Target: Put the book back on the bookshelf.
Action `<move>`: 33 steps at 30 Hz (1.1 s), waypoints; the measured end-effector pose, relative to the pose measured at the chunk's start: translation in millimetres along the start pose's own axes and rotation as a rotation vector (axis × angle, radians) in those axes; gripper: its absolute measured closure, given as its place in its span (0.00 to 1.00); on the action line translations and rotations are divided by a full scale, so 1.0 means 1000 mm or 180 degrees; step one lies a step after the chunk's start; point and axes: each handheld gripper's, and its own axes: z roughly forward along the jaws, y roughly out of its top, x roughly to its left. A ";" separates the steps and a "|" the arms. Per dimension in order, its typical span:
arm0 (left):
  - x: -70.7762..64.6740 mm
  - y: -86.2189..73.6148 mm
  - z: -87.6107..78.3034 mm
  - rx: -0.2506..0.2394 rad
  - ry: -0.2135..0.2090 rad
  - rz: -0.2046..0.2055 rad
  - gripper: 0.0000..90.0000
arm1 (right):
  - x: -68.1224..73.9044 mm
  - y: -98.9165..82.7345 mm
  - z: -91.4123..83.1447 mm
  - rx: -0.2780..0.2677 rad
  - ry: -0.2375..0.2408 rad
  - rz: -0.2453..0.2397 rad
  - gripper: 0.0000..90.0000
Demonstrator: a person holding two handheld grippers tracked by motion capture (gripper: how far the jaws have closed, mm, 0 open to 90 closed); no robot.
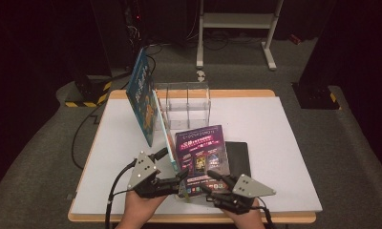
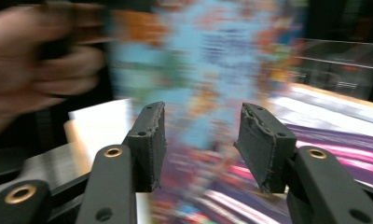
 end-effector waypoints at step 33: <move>0.007 -0.013 -0.044 0.0018 0.0300 0.0130 0.61 | -0.072 -0.018 -0.023 0.0017 -0.0995 0.0416 0.55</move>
